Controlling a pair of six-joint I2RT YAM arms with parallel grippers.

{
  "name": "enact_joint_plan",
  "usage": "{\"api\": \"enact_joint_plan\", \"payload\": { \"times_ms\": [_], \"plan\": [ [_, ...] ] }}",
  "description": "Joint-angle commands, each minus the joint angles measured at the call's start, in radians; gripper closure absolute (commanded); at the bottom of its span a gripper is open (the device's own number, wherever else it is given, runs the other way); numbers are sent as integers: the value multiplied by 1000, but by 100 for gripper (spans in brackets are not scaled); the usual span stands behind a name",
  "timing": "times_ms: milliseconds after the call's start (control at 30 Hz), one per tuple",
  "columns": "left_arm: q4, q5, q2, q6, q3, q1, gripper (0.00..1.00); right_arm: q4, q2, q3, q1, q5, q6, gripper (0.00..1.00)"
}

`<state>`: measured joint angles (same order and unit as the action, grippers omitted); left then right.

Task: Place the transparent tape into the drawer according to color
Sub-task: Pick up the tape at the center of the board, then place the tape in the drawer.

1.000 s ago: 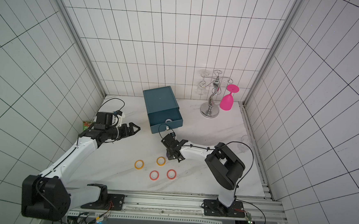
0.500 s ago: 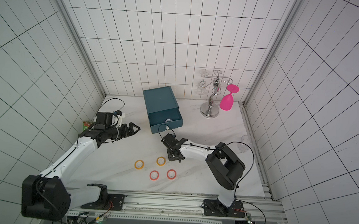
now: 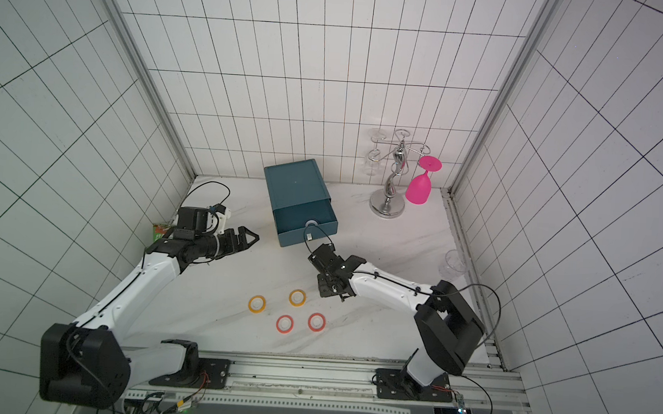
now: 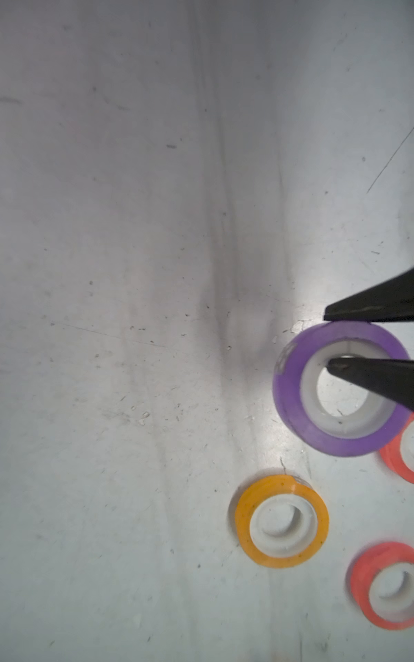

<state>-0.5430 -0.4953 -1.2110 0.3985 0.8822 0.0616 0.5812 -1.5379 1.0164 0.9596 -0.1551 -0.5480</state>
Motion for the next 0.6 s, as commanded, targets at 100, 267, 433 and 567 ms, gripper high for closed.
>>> {"api": "enact_joint_plan", "payload": {
  "times_ms": [100, 267, 433, 567],
  "plan": [
    [11, -14, 15, 6, 10, 6, 2, 117, 157, 89, -38, -53, 32, 100],
    [24, -19, 5, 19, 31, 15, 2, 142, 174, 240, -76, -54, 93, 100],
    [31, -21, -5, 20, 52, 20, 2, 121, 128, 389, -97, -51, 141, 100],
    [37, -22, -11, 22, 62, 20, 2, 94, 56, 504, -112, -45, 174, 100]
  ]
}}
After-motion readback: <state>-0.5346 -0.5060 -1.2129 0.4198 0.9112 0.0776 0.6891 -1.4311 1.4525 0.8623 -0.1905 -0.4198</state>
